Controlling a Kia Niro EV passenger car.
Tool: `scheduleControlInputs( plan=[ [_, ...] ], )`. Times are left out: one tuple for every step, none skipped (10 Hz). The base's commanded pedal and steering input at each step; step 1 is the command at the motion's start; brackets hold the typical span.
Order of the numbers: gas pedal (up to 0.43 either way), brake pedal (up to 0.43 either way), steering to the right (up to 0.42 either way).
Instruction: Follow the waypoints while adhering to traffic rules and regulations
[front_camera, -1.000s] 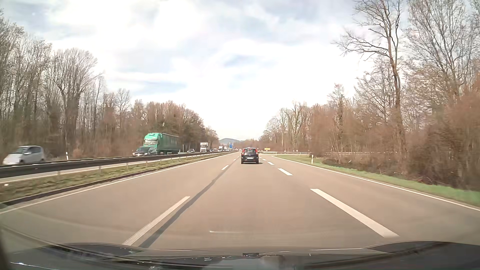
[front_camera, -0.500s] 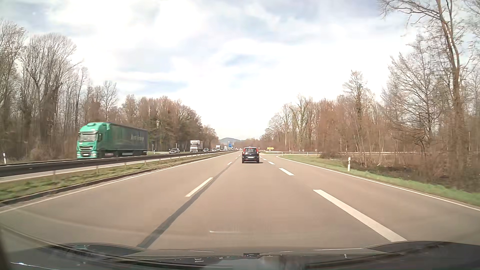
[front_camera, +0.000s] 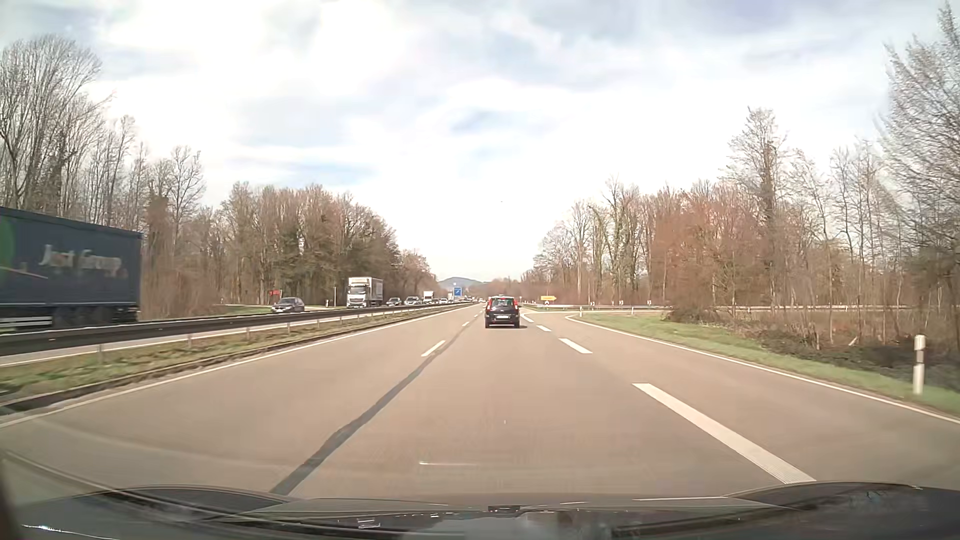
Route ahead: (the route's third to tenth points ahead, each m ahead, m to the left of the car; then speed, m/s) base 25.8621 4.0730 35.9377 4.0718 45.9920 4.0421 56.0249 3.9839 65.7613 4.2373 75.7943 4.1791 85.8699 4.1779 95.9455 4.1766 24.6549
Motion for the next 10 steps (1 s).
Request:
scheduleControlInputs(
  plan=[
    [0.118,0.000,0.001],
    [0.118,0.000,0.001],
    [0.118,0.000,0.001],
    [0.118,0.000,0.001],
    [0.118,0.000,0.001],
    [0.118,0.000,0.001],
    [0.118,0.000,0.001],
    [0.118,0.000,0.001],
    [0.118,0.000,0.001],
    [0.118,0.000,0.001]
  ],
)
